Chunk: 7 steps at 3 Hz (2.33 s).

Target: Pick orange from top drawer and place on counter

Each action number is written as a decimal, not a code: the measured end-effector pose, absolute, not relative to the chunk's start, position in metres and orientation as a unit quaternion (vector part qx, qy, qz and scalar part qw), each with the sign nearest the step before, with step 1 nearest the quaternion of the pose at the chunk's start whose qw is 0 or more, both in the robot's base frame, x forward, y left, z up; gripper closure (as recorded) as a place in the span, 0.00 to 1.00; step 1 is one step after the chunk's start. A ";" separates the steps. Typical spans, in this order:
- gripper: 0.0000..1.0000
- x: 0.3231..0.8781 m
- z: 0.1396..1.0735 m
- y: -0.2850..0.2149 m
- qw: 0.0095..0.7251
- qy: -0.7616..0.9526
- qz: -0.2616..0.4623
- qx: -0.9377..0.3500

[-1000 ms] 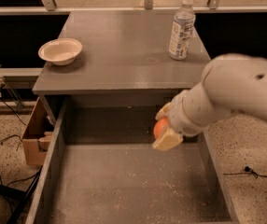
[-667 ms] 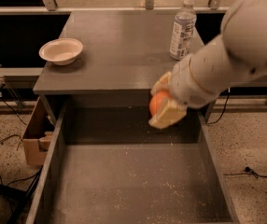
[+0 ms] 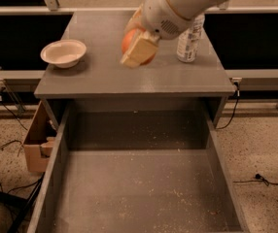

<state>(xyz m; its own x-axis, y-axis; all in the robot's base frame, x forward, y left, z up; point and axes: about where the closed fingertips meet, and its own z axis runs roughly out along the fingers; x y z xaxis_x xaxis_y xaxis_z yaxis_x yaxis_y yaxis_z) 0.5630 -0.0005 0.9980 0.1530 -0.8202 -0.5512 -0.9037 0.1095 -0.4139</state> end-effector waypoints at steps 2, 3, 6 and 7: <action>1.00 0.702 1.042 0.052 0.436 0.628 0.006 -0.644; 1.00 0.760 1.011 0.060 0.418 0.646 -0.017 -0.638; 0.82 0.808 0.892 0.050 0.321 0.699 -0.039 -0.638; 0.59 0.808 0.888 0.051 0.319 0.699 -0.037 -0.639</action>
Offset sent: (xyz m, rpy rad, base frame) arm 0.2285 0.0783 0.0749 0.0551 -0.2891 -0.0951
